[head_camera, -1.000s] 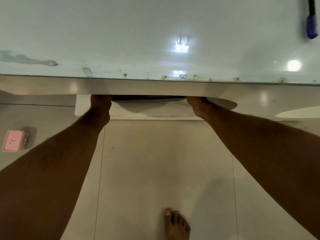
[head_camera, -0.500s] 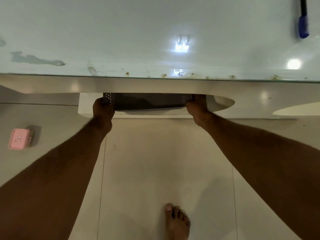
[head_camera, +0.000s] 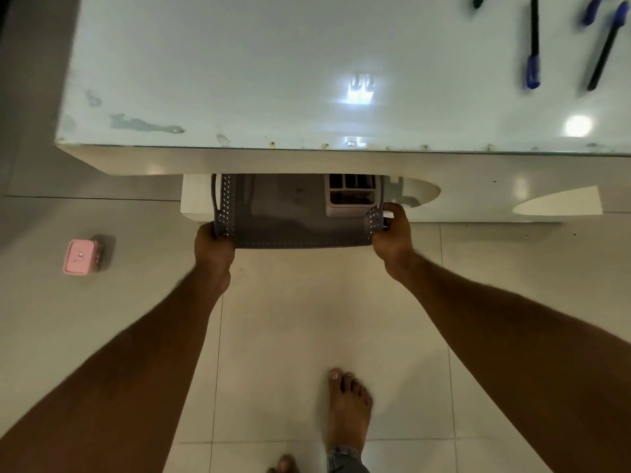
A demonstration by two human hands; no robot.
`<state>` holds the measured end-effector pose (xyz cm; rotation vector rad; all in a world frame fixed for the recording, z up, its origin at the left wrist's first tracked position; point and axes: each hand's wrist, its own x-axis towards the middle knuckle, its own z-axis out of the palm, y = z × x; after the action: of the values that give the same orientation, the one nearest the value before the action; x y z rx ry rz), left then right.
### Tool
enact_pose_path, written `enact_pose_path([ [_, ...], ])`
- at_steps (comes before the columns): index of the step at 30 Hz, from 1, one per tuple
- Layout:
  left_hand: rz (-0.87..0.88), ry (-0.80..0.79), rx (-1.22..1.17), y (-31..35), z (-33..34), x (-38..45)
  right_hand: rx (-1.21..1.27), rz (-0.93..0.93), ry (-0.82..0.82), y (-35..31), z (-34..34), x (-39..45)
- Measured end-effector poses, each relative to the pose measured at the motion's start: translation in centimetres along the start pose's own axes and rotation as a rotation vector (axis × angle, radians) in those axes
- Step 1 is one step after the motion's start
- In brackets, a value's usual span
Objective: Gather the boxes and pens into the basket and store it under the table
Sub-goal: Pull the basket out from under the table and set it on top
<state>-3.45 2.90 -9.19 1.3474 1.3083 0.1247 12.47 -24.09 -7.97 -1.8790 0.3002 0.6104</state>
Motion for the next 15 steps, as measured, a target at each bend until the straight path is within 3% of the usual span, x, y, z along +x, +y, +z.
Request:
enact_pose_path([
  [15, -0.083, -0.011, 0.105, -4.0, -6.8, -12.1, -0.024, 0.033, -0.024, 0.1, -4.6, -14.5],
])
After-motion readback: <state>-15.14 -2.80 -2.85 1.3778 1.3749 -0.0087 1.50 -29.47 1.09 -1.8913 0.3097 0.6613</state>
